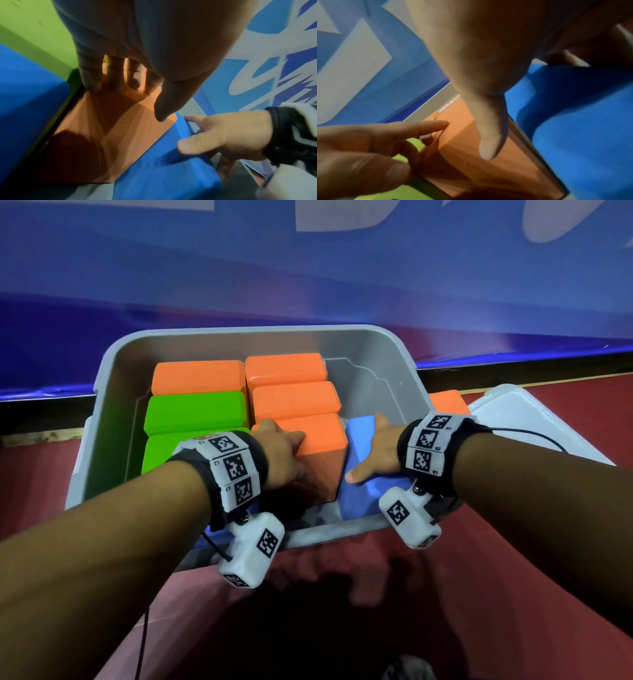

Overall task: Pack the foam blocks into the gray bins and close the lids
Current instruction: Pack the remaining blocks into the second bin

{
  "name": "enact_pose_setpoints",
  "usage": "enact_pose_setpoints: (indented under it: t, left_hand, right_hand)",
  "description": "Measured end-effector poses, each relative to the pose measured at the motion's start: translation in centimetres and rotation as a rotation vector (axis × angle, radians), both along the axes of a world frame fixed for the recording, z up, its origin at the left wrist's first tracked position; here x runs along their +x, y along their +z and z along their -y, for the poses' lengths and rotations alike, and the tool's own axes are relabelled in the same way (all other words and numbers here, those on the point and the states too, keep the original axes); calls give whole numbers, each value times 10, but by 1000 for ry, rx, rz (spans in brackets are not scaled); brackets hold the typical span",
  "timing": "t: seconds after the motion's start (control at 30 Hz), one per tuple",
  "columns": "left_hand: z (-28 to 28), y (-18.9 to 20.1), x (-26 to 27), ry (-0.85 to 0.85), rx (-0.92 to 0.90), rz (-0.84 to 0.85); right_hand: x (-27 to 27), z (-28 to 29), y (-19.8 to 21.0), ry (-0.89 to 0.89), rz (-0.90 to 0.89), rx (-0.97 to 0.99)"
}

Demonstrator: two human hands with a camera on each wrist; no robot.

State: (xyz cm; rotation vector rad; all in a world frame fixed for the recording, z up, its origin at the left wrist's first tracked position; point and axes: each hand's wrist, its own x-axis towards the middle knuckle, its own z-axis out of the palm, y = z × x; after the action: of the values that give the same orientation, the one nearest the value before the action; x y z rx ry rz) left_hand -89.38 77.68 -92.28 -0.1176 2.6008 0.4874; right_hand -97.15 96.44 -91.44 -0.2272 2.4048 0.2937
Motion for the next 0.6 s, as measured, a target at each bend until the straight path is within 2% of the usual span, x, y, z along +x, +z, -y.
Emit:
enact_pose_setpoints:
  t: [0.07,0.2,0.33,0.43,0.6]
  left_hand:
    - [-1,0,-1,10,11,5]
    - [2,1,-3,32,40,37]
    - [6,5,-6,63,83,59]
    - [9,6,-11,90,134,65]
    - [20,2,-16,177,249,86]
  right_hand:
    - [-3,3,0,26,-52,40]
    - [-7,0,9,-74,-100,33]
    - [1,-20,67,-40,-125,-51]
    - [12,-37,109,-2,-224,-157]
    - [46,-50,136,125,-296,-123]
